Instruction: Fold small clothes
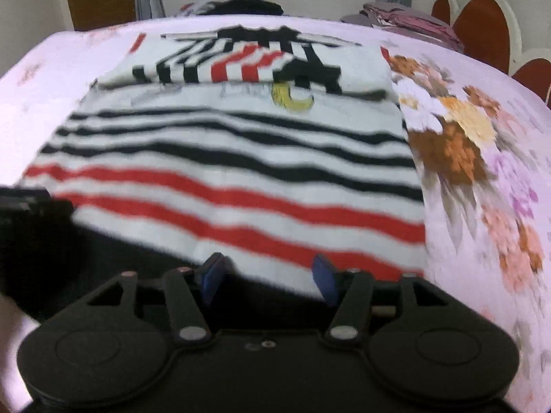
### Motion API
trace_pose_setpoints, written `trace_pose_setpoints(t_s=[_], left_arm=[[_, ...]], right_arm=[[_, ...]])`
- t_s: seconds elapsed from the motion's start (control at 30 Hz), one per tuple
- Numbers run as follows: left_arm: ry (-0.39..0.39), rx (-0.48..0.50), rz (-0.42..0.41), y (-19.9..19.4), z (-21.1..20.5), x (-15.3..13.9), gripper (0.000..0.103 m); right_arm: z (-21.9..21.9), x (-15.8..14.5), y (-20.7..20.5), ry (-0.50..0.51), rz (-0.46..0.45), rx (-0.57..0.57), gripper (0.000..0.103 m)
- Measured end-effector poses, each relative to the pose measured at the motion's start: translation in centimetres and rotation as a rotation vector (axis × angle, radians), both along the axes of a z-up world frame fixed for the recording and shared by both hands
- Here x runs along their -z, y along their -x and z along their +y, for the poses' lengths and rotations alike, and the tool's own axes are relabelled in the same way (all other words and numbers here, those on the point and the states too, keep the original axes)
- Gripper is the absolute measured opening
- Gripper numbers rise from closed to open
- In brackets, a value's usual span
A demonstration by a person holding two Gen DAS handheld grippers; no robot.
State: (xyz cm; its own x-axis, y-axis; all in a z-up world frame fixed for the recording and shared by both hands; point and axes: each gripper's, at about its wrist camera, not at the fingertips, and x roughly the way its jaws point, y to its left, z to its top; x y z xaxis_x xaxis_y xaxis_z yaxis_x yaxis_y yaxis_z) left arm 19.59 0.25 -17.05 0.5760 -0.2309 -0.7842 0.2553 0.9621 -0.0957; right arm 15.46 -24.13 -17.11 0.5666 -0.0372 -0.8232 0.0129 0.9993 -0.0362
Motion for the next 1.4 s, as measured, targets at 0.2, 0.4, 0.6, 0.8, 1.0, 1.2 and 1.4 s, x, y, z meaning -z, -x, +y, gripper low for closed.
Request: trace_pose_setpoints(t_s=[0.2,0.4,0.6,0.8,1.0,1.2,1.4], left_arm=[[0.0,-0.01,0.001,1.6,0.6,-0.1,0.077],[0.038,-0.018,-0.017,2.9,2.2,-0.9,0.077],[0.053,-0.043,-0.018,4.1,4.9,-0.9,0.077],[0.073,-0.089,0.006,5.1,7.7,0.0,0.077],[0.066,-0.1,0.013,5.3,7.9,1.4,0.077],[0.086,-0.11,0.033,4.9,7.9,1.1,0.077],[0.116,-0.077,0.055,4.1,7.1,0.6,0.077]], right_arm=[[-1.0,-0.2,2.0,0.001,0.005,0.088,0.069],[-2.3,-1.2,4.0,-0.032,-0.023,0.151,0.069],[-3.3,-1.6,5.4,-0.023,-0.023,0.183,0.071],[-2.6,-2.3,6.5,-0.044,-0.053,0.181,0.071],[-0.2,-1.6,5.4,-0.026,-0.049,0.147,0.055],[-1.1,-0.6,5.1,-0.024,-0.013,0.148,0.06],[-3.5,-1.4,4.7,-0.012,-0.026,0.212,0.066]])
